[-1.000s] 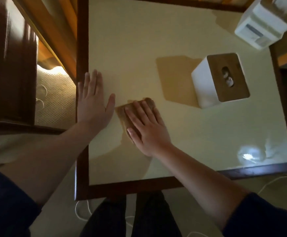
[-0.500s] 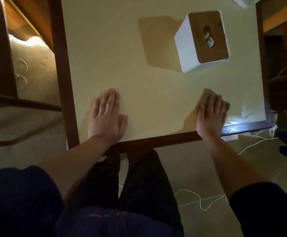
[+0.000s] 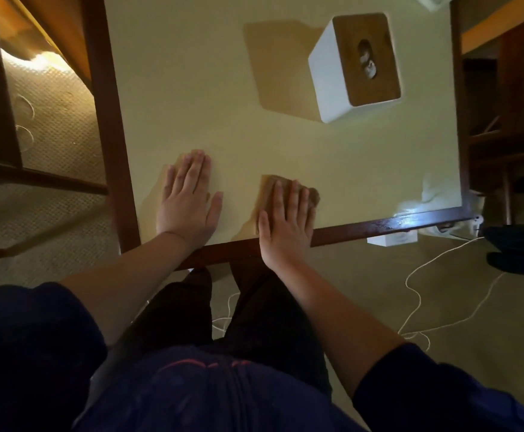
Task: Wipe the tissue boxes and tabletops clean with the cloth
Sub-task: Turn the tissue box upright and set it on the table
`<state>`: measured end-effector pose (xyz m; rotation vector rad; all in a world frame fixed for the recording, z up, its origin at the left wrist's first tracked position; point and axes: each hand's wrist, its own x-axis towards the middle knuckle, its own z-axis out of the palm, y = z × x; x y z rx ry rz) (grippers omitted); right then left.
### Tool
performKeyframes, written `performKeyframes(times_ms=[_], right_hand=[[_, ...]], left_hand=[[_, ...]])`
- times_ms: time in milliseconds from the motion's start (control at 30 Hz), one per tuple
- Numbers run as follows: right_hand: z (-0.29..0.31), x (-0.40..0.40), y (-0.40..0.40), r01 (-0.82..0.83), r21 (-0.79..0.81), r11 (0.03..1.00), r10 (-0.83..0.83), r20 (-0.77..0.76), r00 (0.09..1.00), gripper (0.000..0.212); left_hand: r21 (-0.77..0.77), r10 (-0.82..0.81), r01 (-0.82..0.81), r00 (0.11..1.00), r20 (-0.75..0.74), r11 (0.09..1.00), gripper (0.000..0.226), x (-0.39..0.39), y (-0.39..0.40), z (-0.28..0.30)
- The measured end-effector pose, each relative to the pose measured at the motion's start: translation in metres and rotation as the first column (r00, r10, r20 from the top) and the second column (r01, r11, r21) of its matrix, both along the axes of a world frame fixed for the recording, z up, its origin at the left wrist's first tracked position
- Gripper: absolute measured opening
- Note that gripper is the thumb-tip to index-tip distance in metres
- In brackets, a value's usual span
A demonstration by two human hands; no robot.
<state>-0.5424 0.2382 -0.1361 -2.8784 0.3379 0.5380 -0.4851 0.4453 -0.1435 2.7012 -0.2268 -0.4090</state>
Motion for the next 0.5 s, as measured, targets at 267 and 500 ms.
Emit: performKeyframes(times_ms=[267, 500], right_hand=[[0.061, 0.019, -0.032, 0.039, 0.351, 0.936, -0.036, -0.015, 0.999, 0.06], [0.122, 0.086, -0.09, 0.174, 0.428, 0.887, -0.269, 0.17, 0.948, 0.047]], left_hand=[[-0.053, 0.057, -0.069, 0.978, -0.2, 0.996, 0.069, 0.026, -0.008, 0.053], [-0.094, 0.101, -0.13, 0.959, -0.267, 0.987, 0.062, 0.042, -0.011, 0.095]])
